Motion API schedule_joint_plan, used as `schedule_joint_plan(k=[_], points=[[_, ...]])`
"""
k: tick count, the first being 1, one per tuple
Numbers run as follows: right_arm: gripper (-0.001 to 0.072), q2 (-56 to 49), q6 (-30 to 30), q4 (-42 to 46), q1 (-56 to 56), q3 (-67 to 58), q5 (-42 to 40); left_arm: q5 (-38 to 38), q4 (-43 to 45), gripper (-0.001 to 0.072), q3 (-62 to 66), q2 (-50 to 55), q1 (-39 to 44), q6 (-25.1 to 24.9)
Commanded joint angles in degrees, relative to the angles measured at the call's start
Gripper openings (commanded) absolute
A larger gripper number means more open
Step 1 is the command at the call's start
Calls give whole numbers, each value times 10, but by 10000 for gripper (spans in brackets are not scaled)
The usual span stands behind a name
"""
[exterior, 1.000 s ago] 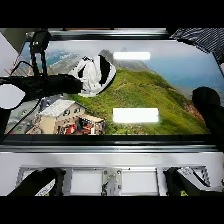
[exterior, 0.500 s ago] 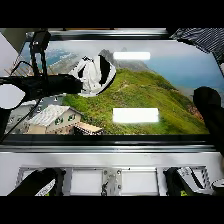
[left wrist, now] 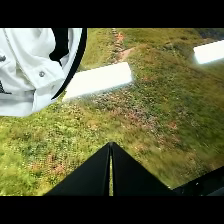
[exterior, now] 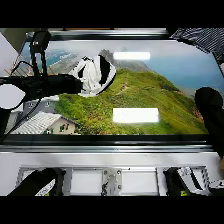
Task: Fold the clothes and pants, and hang the long-sleeved shirts on hangers.
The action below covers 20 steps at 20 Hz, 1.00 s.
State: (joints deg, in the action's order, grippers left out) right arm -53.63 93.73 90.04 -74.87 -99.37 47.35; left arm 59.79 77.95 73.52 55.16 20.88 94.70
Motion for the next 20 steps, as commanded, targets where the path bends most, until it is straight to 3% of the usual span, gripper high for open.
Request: schedule_joint_plan(k=[1, 5, 7, 9, 11, 13, 15, 20], points=[[468, 16, 1, -39, 1, -1, -59, 0, 0, 11, 0, 0, 0, 0], [468, 37, -25, -160, 1, -1, -142, 0, 1, 11, 0, 0, 0, 0], [468, 38, -77, -292, 1, 0, -140, 0, 1, 11, 0, 0, 0, 0], [468, 30, -201, -477, 3, 0, -86, 0, 1, 11, 0, 0, 0, 0], [469, 8, -375, -675, 32, 0, 9, 0, 0, 11, 0, 0, 0, 0], [468, -23, -496, -798, 89, 0, 134, 0, 0, 11, 0, 0, 0, 0], [454, -50, -506, -798, 174, 0, 235, 0, 0, 11, 0, 0, 0, 1], [454, -58, -468, -530, 507, 61, 250, 9, -16, 11, 0, 0, 0, 3]])
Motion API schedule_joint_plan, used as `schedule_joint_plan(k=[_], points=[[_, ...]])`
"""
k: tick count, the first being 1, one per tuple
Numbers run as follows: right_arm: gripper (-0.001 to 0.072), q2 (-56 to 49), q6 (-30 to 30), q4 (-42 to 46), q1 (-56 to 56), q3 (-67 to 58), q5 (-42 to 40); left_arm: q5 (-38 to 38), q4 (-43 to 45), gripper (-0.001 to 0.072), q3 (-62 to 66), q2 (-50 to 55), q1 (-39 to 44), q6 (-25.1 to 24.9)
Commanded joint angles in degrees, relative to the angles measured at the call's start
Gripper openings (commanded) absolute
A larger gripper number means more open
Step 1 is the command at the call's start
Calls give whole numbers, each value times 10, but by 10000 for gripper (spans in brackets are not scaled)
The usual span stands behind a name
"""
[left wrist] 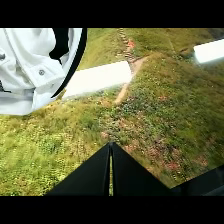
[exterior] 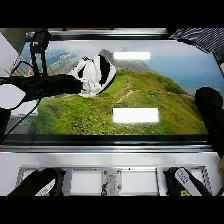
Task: Fold the clothes and pants, and hang the long-sleeved shirts on hangers.
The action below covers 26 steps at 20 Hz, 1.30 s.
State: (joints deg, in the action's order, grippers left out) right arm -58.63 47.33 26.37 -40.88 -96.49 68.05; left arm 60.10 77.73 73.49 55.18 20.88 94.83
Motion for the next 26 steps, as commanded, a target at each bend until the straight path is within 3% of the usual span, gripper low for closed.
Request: schedule_joint_plan(k=[1, 6, 9, 13, 14, 15, 16, 26], points=[[454, -8, 0, 141, 238, 59, 40, 7, -19, 11, 0, 0, 0, 2], [454, -9, 0, 191, 496, 219, 4, 14, -28, 11, 0, 0, 0, 2], [454, -11, 0, 191, 569, 289, -24, 13, -28, 11, 0, 0, 0, 2], [443, -20, 0, 188, 597, 315, 6, 13, -28, 11, 0, 0, 0, 2], [383, -22, 0, 187, 598, 315, 15, 13, -28, 11, 0, 0, 0, 2], [146, -23, 0, 187, 598, 315, 23, 12, -28, 11, 0, 0, 0, 2], [17, -22, 0, 187, 598, 315, 25, 12, -28, 11, 0, 0, 0, 2], [17, -22, 0, 186, 598, 315, 31, 12, -28, 11, 0, 0, 0, 2]])
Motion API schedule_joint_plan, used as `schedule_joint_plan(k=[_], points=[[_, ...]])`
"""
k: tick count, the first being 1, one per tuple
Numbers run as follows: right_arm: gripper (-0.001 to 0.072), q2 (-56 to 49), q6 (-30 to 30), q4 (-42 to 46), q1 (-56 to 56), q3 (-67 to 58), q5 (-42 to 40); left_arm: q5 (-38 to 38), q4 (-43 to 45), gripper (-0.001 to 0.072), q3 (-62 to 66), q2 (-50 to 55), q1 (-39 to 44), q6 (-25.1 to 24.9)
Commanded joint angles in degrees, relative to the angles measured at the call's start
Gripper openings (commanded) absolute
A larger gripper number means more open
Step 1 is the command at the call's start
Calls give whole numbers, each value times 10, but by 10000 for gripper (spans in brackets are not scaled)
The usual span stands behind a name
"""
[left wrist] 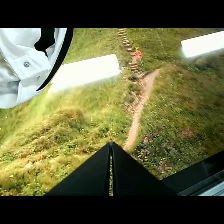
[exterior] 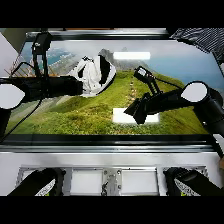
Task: Fold the clothes and pants, and hang the long-sleeved shirts on hangers.
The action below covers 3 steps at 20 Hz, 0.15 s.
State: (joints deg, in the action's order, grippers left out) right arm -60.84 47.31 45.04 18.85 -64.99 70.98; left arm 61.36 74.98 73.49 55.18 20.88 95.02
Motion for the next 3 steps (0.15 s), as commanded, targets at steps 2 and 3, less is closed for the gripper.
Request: schedule_joint_plan(k=[2, 3], points=[[17, 0, 0, 0, 1, 0, 2, 0, 0, 11, 0, 0, 0, 0], [17, 0, 0, 0, 1, 0, 2, 0, 0, 11, 0, 0, 0, 0]])
